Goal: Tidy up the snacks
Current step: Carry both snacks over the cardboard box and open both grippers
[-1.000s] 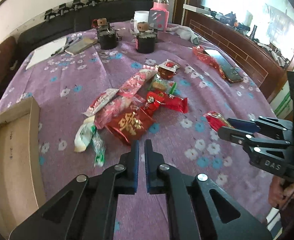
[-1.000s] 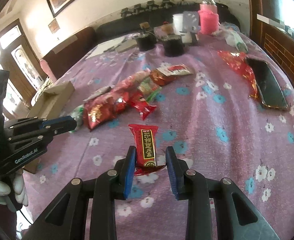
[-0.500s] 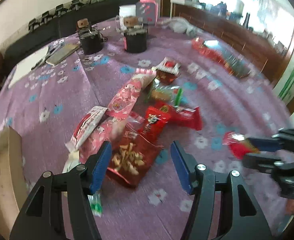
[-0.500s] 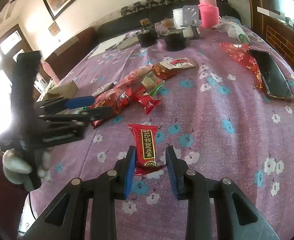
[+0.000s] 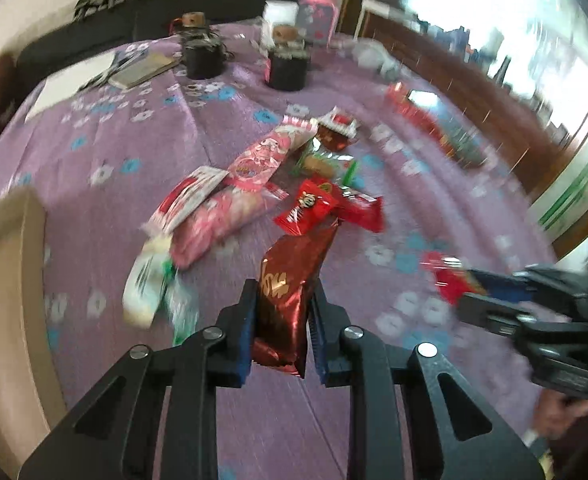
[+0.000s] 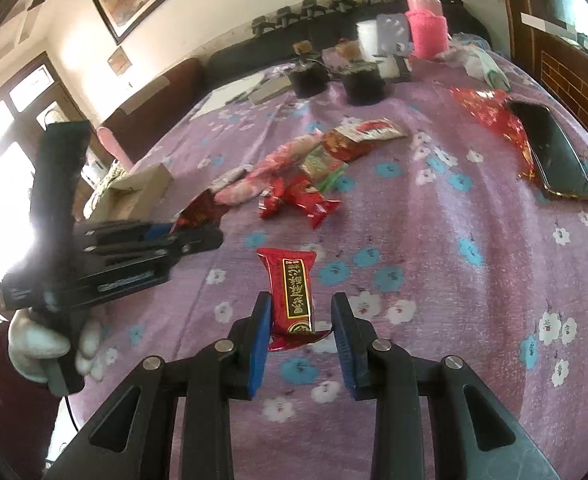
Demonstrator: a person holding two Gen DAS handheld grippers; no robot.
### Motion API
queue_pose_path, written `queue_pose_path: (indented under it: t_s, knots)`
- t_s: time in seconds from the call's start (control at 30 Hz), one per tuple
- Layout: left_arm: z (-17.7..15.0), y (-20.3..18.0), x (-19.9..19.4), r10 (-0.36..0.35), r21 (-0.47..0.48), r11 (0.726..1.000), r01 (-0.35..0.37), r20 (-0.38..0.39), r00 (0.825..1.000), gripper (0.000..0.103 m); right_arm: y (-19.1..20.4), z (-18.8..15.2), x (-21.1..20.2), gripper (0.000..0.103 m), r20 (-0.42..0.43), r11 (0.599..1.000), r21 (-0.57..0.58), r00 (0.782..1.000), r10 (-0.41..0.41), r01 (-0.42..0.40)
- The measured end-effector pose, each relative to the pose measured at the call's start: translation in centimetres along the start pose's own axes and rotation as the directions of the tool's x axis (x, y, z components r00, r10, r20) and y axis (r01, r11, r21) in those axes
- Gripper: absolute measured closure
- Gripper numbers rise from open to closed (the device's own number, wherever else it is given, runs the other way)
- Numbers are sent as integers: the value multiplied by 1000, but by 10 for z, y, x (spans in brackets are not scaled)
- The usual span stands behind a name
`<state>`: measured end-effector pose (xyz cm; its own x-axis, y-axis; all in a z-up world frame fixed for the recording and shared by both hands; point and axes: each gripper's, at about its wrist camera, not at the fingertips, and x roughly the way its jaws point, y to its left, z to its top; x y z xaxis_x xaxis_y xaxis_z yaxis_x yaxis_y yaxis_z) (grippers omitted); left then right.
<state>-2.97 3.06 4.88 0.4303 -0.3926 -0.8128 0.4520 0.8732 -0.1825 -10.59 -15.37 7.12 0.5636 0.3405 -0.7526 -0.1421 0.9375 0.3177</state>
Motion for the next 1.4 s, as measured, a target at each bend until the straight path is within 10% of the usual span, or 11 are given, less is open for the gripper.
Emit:
queue_pose_path:
  t_s: [0.27, 0.57, 1.0, 1.4]
  knots:
    - [-21, 64, -115, -45, -165, 984, 68, 141, 989, 82, 74, 29, -8, 72, -1, 983, -99, 988, 152, -152]
    - [-9, 175, -156, 181, -332, 934, -132, 121, 976, 82, 179, 103, 69, 73, -102, 912, -50, 911, 400, -406]
    - [-21, 277, -70, 131, -553, 829, -79, 56, 990, 82, 252, 123, 209, 69, -235, 954, -119, 941, 243, -276]
    - [-22, 274, -84, 248, -528, 830, -181, 57, 967, 80, 250, 129, 203, 53, -154, 965, -155, 970, 190, -214]
